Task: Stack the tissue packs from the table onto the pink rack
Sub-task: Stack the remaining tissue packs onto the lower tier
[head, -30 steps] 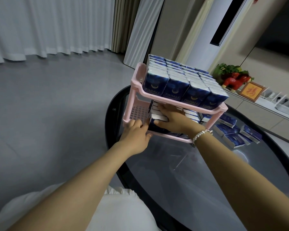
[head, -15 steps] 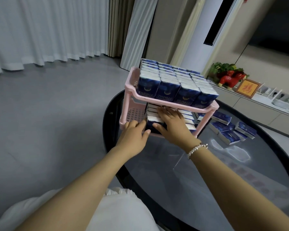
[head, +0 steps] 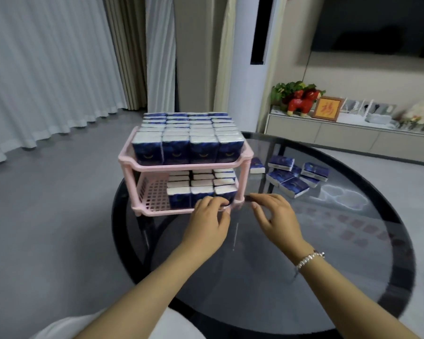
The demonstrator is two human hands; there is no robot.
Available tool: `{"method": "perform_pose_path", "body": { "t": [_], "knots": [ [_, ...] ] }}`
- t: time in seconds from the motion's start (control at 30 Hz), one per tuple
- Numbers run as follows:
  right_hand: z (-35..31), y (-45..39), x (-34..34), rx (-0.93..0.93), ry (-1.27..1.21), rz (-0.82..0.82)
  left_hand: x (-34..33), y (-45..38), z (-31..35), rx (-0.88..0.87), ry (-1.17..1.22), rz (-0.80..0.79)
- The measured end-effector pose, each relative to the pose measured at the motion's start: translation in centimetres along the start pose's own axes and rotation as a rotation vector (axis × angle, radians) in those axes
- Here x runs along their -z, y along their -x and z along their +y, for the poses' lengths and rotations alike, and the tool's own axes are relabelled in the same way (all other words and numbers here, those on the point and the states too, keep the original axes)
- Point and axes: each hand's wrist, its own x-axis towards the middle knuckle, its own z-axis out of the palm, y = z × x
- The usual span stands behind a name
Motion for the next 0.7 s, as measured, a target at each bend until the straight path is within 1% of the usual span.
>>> {"method": "perform_pose_path", "body": {
  "t": [0.1,0.2,0.27,0.37,0.43,0.5,0.6,0.7],
  "knots": [
    [3.5,-0.1,1.3,-0.062,0.058,0.061,-2.7,-1.9,2.3,0.01,0.061,-0.097],
    [7.7,-1.0,2.3,-0.164,0.109,0.094,-6.4,-4.9,4.1,0.035,0.051,-0.179],
    [10.5,-2.2,2.6,-0.26,0.154,0.091,-9.0,-7.3,4.9,0.068,0.04,-0.181],
    [14.3,-4.6,3.0,-0.429,0.201,0.058,-12.4,-11.7,5.6,0.122,0.059,-0.133],
    [16.4,-6.8,3.1,-0.516,0.228,0.024,-14.4,-15.2,5.7,0.167,0.0,-0.093],
    [18.2,-9.0,3.0,-0.57,0.233,-0.027,-15.9,-18.4,5.7,0.232,-0.083,-0.094],
    [20.5,-11.4,2.4,-0.615,0.177,-0.098,-17.5,-22.2,5.3,0.262,-0.231,-0.166],
    [21.6,-12.1,1.1,-0.617,0.209,-0.074,-18.3,-24.9,4.6,0.259,-0.345,-0.24]
  ]
}}
